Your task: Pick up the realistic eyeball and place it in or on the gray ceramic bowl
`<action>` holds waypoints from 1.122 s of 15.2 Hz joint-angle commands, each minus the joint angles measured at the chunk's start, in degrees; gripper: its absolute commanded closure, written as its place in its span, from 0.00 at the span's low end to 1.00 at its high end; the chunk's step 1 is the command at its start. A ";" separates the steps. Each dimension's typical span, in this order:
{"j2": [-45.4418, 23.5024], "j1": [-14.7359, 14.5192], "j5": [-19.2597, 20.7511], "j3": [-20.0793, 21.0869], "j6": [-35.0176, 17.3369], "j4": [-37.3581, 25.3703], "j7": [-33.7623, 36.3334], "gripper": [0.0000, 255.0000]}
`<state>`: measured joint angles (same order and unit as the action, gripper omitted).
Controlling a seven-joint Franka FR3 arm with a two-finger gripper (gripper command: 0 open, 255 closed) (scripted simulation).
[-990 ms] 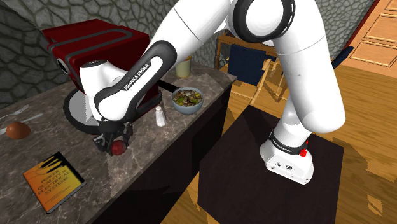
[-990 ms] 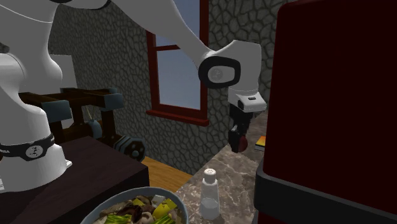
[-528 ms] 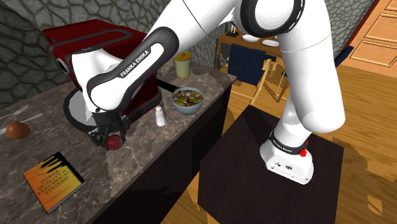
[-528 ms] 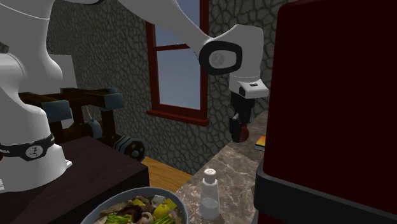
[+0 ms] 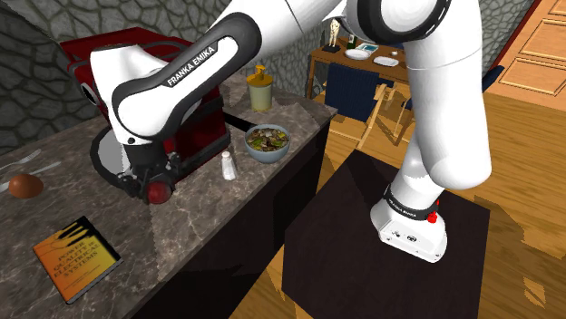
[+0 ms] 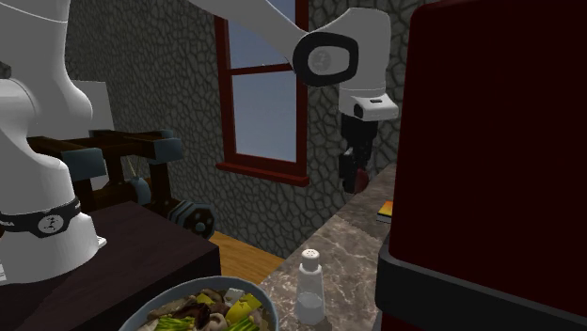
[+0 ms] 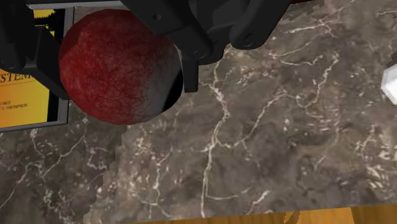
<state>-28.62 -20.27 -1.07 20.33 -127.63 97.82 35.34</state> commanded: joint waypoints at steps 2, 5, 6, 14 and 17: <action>0.90 0.11 -0.23 0.17 1.90 -1.02 0.08 1.00; 1.95 0.25 -0.49 0.35 3.75 -1.88 0.17 1.00; 2.28 0.29 -0.57 0.40 4.38 -2.19 0.20 1.00; 11.04 6.89 -4.56 0.04 2.50 9.18 -7.83 1.00; 14.66 9.82 -6.40 -0.64 1.86 13.90 -12.20 1.00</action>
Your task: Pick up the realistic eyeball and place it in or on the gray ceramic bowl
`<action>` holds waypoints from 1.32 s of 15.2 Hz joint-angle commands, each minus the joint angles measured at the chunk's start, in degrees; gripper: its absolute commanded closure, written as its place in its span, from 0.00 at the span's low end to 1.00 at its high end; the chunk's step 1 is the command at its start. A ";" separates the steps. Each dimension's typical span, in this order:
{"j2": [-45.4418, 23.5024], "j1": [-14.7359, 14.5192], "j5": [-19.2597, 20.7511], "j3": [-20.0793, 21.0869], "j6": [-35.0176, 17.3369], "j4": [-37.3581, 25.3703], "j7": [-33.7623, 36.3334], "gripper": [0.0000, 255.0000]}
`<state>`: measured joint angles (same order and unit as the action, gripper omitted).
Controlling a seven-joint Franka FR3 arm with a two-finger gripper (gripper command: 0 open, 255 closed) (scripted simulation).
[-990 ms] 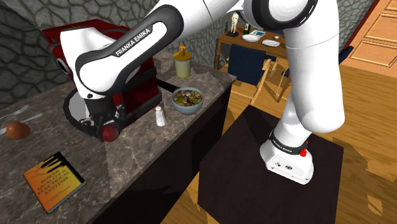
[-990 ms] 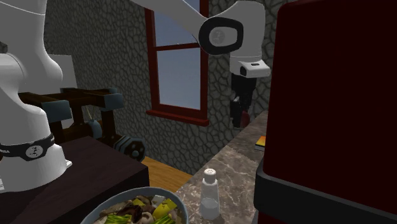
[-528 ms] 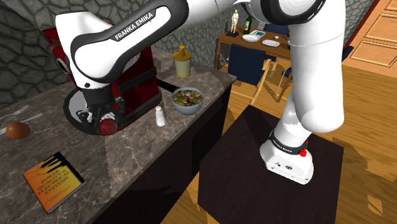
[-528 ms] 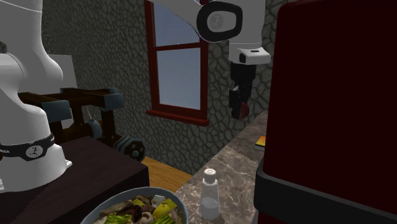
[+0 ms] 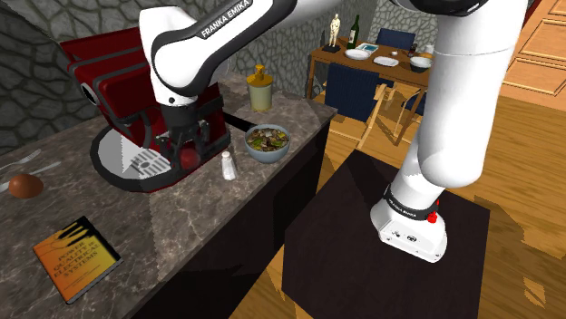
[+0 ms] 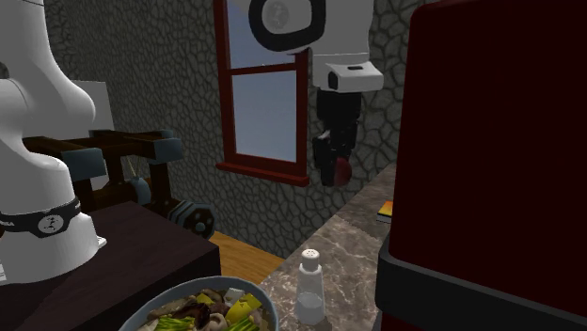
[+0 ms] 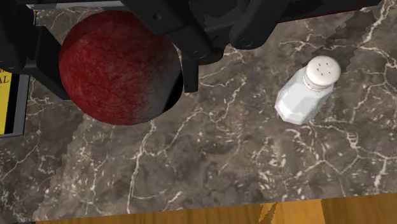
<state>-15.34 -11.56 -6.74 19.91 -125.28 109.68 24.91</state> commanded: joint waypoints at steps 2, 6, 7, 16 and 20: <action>3.58 2.94 -1.85 -0.87 -0.70 4.80 -4.75 1.00; 7.46 6.34 -3.71 -2.56 -0.72 9.50 -10.77 1.00; 8.32 7.16 -4.07 -3.05 -0.65 10.50 -12.27 1.00; 13.75 13.98 -5.54 -8.63 0.84 16.61 -25.40 1.00; 14.78 16.93 -5.27 -11.48 1.83 17.64 -30.95 1.00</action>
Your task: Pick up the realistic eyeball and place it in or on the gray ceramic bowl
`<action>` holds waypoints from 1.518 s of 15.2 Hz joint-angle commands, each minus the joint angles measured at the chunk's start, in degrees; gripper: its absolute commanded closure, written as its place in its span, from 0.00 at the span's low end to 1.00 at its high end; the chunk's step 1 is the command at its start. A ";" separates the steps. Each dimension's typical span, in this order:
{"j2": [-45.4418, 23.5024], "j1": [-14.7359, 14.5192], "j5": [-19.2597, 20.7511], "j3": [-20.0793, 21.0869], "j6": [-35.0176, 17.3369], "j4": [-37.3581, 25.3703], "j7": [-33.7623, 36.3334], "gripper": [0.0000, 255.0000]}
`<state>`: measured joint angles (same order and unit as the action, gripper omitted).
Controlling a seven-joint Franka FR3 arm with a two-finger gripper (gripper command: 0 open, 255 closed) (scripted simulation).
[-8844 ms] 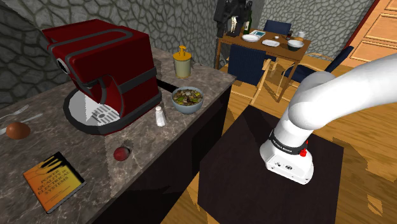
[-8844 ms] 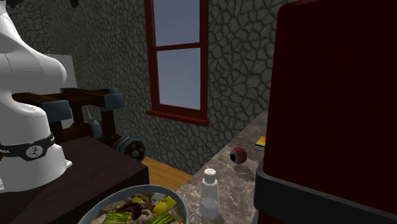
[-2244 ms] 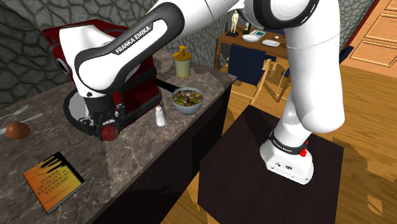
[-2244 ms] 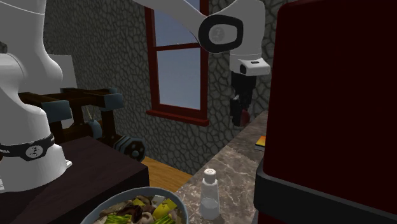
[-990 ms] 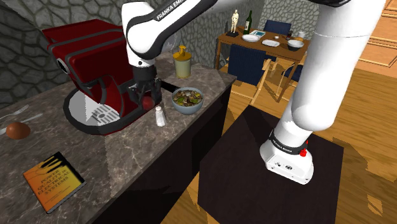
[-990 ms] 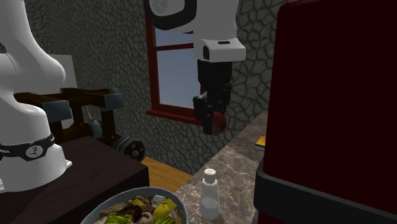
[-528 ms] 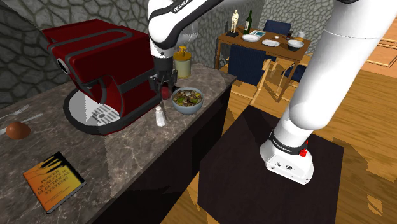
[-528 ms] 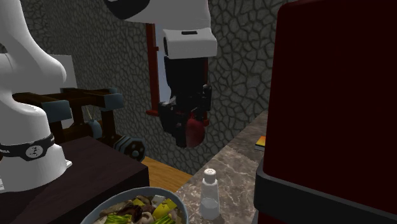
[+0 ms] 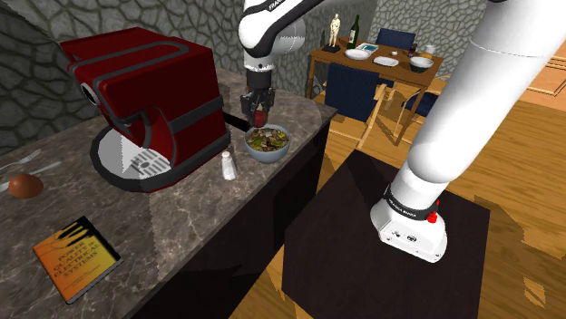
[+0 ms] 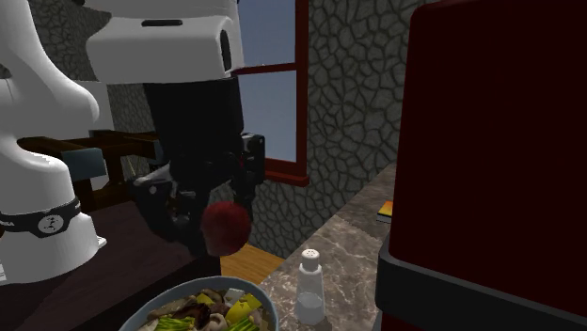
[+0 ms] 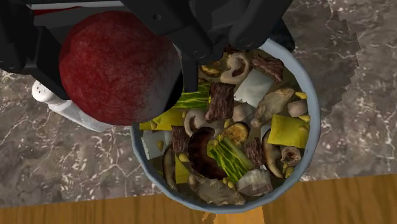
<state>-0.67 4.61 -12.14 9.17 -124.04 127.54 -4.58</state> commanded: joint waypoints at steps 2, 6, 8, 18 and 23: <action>0.32 2.39 0.45 -2.34 1.20 -0.10 -4.44 1.00; -1.43 2.30 0.26 -2.27 -1.79 1.18 -4.89 1.00; -2.37 2.26 0.17 -2.24 -3.28 1.74 -5.12 1.00; -6.17 2.12 -0.21 -2.12 -8.66 3.37 -5.99 1.00; -6.17 2.12 -0.21 -2.12 -8.66 3.37 -5.99 1.00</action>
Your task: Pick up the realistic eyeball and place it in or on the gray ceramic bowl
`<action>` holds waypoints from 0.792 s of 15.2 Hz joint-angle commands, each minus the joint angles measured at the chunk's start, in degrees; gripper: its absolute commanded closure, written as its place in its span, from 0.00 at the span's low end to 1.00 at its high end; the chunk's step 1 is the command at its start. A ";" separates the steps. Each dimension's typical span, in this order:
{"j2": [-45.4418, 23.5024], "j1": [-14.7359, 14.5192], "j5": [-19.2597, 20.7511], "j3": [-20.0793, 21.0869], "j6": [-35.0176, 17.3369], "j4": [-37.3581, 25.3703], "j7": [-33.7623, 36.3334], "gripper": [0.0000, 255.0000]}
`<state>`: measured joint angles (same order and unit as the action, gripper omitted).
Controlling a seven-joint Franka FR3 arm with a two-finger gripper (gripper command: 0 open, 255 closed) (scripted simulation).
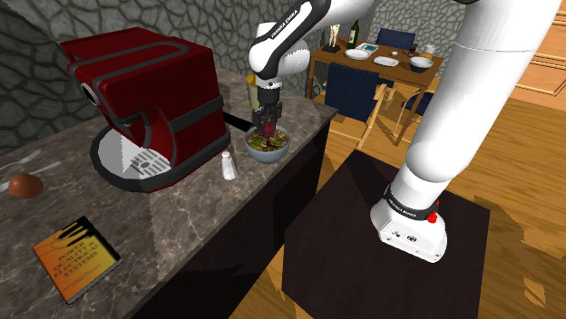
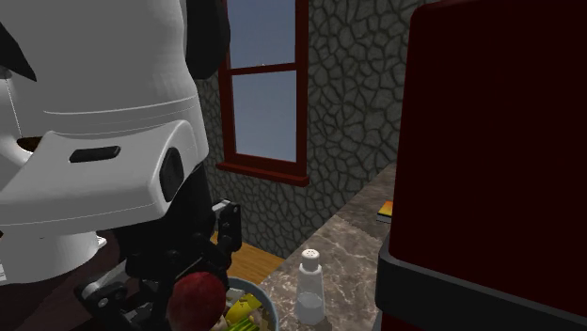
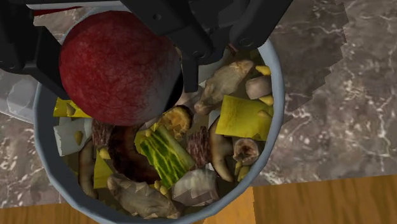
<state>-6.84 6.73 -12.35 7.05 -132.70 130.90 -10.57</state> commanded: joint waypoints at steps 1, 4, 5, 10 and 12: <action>0.00 0.00 0.00 0.00 -0.01 0.00 0.00 0.00; 0.00 0.00 0.00 0.00 -0.01 0.00 0.00 0.00; 0.00 0.00 0.00 0.00 -0.01 0.00 0.00 0.00; 4.14 0.68 0.68 -0.60 7.22 -3.01 0.32 0.00; 4.14 0.68 0.68 -0.60 7.22 -3.00 0.32 0.00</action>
<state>-2.94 7.36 -11.70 6.49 -125.91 128.00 -10.23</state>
